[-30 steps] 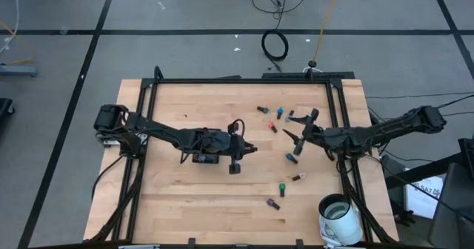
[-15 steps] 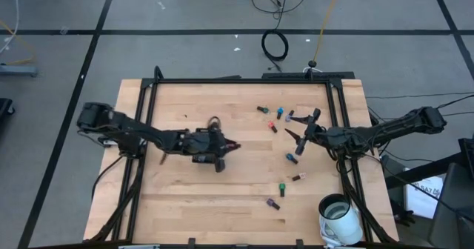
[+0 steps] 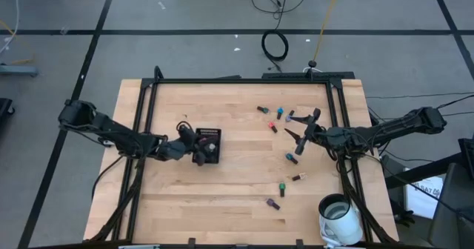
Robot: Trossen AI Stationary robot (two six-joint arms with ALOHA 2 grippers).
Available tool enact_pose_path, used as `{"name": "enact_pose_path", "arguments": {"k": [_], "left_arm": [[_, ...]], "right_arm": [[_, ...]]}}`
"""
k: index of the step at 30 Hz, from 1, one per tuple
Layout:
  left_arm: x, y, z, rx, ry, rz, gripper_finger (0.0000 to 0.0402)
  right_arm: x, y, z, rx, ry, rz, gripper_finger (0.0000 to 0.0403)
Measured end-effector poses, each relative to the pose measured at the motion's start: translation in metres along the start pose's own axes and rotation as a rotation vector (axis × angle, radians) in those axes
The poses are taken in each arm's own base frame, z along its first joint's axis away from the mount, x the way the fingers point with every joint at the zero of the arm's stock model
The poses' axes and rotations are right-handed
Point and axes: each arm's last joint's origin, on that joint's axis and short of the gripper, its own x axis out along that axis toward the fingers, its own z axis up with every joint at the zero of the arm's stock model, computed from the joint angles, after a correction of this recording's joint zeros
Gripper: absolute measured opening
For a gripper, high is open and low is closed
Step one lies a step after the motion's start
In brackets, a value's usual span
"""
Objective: Pick & Place Nail Polish
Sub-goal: Put the red nail polish into the basket
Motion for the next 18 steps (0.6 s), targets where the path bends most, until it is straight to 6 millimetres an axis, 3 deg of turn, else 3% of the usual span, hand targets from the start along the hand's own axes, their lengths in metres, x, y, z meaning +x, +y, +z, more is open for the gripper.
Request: {"name": "enact_pose_path", "arguments": {"k": [18], "left_arm": [[0.0012, -0.0020, -0.0030, 0.014, -0.006, 0.005, 0.0060]], "right_arm": [[0.0000, 0.0000, -0.0001, 0.000, 0.001, 0.000, 0.0215]]}}
